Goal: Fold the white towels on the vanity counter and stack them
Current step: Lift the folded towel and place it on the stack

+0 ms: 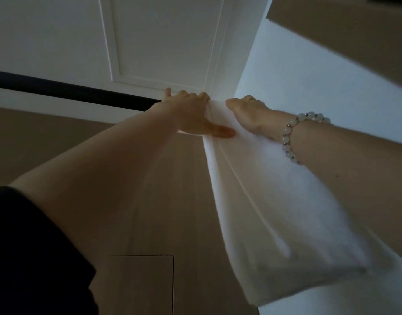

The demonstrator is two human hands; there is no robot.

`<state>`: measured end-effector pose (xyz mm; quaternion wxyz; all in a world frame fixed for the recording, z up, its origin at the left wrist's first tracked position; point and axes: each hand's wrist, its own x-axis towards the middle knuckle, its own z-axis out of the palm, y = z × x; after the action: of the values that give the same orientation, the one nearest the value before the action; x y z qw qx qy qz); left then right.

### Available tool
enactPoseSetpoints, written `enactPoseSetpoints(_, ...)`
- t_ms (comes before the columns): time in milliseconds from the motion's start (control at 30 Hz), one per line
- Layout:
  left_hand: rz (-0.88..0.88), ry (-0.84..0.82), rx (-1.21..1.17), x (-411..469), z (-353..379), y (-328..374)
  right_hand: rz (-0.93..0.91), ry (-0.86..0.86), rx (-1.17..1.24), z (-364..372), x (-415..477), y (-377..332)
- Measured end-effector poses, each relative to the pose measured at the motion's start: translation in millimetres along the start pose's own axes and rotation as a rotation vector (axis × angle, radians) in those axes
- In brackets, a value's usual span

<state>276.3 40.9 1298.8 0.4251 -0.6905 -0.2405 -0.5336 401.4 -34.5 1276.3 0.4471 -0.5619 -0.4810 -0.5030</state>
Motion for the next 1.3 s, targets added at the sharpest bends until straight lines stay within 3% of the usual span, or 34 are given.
enactPoseSetpoints(167,-0.066,-0.035,-0.046,6.1,3.5,-0.2,-0.048,0.132,-0.073,-4.8,-7.7,-4.0)
enactPoseSetpoints(300,-0.099,-0.024,-0.110,1.9,2.5,1.4,-0.041,0.014,0.005,-3.5,-5.9,-5.3)
enactPoseSetpoints(500,-0.111,0.283,-0.065,-20.6,-1.0,18.7,-0.019,-0.042,0.027,-9.4,-5.2,-6.4)
enactPoseSetpoints(567,-0.088,0.280,-0.033,-26.0,-8.2,26.2,0.002,-0.077,0.015,-6.9,-3.1,-7.3)
enactPoseSetpoints(700,-0.171,-0.029,-0.411,-19.1,-9.8,35.7,-0.004,-0.073,0.040,-6.3,0.0,-8.5)
enactPoseSetpoints(833,-0.200,0.045,-0.842,-11.1,4.6,35.3,-0.033,-0.066,0.118,-9.4,-5.7,-2.7)
enactPoseSetpoints(1000,-0.308,0.170,-0.969,-2.2,8.6,34.7,0.032,0.184,0.092,-13.2,-10.1,19.0)
enactPoseSetpoints(1100,-0.338,0.209,-0.979,6.9,7.4,30.3,0.143,0.268,-0.080,-19.9,-21.6,24.9)
enactPoseSetpoints(1200,-0.346,0.224,-0.992,13.1,8.4,28.9,0.196,0.173,-0.051,-25.1,-22.4,27.6)
enactPoseSetpoints(1300,-0.320,0.227,-0.943,10.8,7.5,31.2,0.190,0.073,0.272,-19.8,-14.9,30.9)
